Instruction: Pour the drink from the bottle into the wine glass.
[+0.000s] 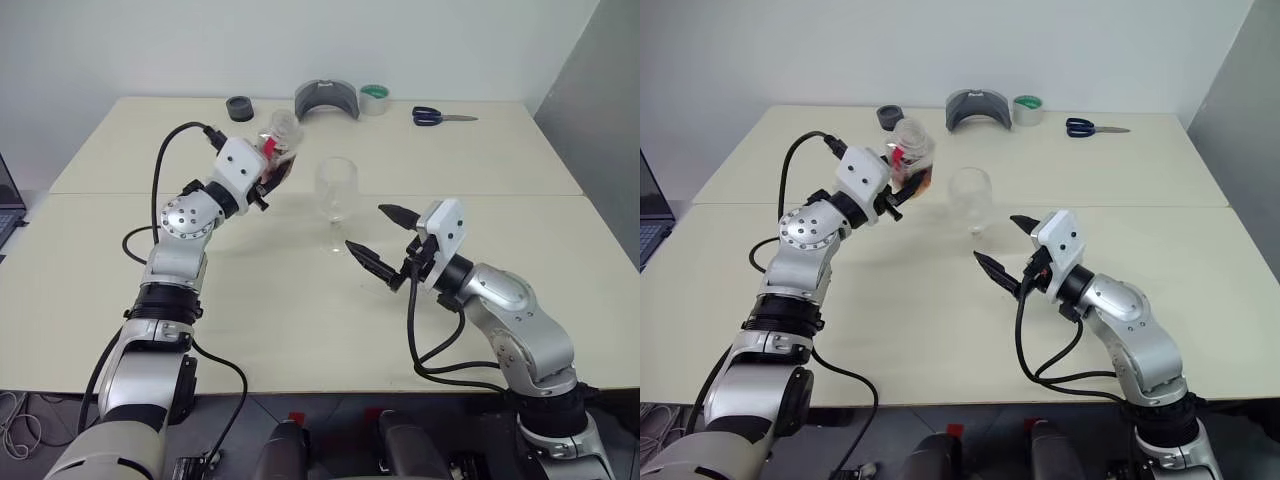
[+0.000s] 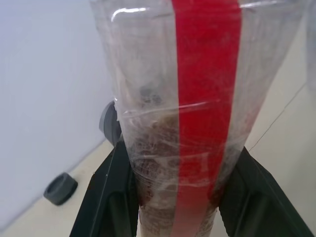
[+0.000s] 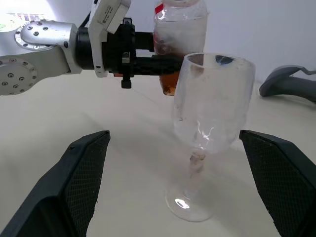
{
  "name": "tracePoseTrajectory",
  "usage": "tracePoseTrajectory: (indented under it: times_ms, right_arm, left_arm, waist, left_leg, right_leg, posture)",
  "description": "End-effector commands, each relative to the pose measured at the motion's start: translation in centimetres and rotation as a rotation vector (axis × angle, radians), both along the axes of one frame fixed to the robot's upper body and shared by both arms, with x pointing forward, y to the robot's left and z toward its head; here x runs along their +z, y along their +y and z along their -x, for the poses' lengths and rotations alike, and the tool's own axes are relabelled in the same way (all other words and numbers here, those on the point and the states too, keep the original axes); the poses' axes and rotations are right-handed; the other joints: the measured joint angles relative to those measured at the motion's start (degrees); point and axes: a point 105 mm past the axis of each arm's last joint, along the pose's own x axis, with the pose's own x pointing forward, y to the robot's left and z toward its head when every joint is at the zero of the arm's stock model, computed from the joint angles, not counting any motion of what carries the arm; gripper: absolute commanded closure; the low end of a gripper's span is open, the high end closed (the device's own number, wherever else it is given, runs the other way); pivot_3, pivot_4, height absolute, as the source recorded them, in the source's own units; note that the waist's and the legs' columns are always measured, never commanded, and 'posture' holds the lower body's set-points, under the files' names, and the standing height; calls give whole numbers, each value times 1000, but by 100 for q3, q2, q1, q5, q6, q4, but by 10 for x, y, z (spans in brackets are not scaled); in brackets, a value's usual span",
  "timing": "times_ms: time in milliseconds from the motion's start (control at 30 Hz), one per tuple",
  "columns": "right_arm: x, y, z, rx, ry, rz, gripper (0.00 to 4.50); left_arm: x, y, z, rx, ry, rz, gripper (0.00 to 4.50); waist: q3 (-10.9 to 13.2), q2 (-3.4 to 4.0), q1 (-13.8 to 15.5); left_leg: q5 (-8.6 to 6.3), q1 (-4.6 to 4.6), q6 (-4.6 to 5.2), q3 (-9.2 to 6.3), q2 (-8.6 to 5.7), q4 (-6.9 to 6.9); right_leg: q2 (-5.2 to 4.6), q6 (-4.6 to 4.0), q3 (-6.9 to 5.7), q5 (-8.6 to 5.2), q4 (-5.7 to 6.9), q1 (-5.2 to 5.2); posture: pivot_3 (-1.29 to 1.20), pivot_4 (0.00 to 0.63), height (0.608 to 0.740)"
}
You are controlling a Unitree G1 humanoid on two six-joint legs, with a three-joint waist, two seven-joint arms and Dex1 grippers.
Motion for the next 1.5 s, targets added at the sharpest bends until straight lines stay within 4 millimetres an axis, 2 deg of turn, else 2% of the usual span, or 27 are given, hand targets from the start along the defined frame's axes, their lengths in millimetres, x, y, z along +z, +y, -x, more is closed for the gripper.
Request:
tracePoseTrajectory:
  times_ms: [33,267,733,1500]
  right_arm:
    - [25,-9,-2,-22,-98,-26,0]
    - [30,-20,-1,35,-81,-16,0]
    - [36,-34,4,72,-78,16,0]
    - [32,-27,8,106,-63,31,0]
  left_arm:
    - [32,-7,2,-8,-150,-77,2826]
    - [39,-14,0,-8,-285,-266,2826]
    - [51,-15,-4,20,-456,-465,2826]
    - [63,-8,-10,106,-616,-652,2827]
  waist:
    - [0,0,0]
    - [1,-1,-5]
    - [1,-1,-9]
    - [1,-2,-12]
  left_leg:
    - [0,-1,0,0,0,0]
    - [0,-1,2,1,-1,-1]
    - [0,-4,3,0,-2,0]
    - [1,-4,3,0,-3,1]
  right_leg:
    - [0,0,0,0,0,0]
    - [0,0,0,0,-1,0]
    - [0,0,-2,0,0,0]
    - [0,0,-3,0,5,-1]
  posture:
    - [0,150,740]
    - [0,150,740]
    - [0,150,740]
    - [0,150,740]
